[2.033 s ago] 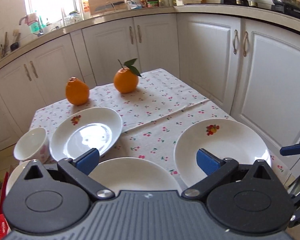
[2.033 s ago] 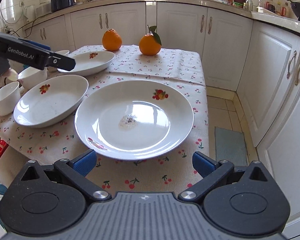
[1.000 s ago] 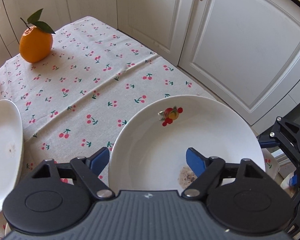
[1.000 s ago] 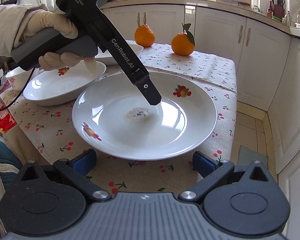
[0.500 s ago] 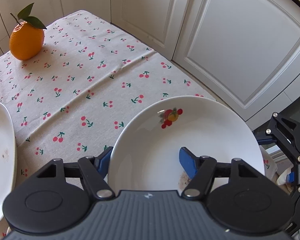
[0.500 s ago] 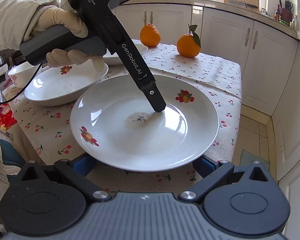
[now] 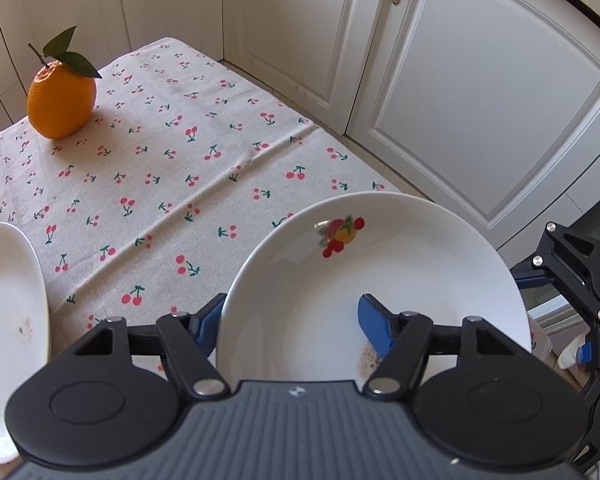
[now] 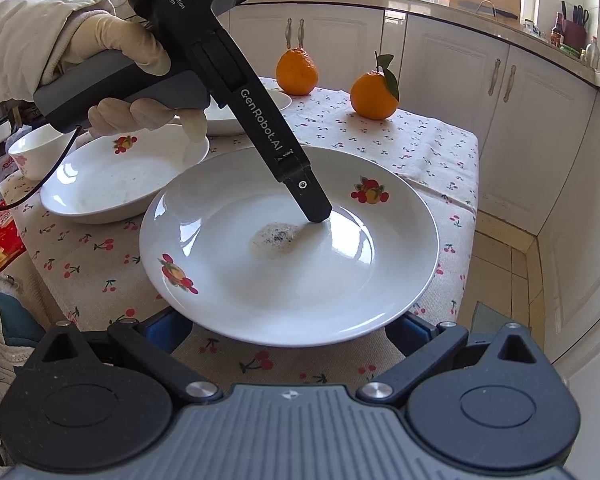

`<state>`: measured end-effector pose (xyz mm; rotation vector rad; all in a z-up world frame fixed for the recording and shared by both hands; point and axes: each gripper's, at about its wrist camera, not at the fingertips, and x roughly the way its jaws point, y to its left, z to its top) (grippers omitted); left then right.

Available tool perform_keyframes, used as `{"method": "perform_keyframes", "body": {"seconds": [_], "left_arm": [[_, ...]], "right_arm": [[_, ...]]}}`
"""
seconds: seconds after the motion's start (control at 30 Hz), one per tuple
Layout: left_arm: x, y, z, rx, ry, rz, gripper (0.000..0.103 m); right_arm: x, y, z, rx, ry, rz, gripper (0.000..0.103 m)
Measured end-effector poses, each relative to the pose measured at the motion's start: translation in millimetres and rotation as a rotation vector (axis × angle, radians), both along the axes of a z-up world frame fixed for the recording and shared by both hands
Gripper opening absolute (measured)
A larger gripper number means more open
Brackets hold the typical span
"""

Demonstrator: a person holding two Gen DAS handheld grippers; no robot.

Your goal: Organize plates and bowls

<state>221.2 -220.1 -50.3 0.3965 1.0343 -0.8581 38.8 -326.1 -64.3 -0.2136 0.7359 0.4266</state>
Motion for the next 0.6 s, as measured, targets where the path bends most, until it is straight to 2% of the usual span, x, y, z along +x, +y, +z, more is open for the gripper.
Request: {"method": "perform_keyframes", "body": {"seconds": [0.2, 0.6], "left_arm": [[18, -6, 5, -0.023, -0.016, 0.014, 0.069], [57, -19, -4, -0.035, -0.03, 0.037, 0.069]], "right_arm": [[19, -6, 5, -0.026, -0.018, 0.009, 0.103], [59, -23, -1, -0.024, -0.008, 0.009, 0.103]]}}
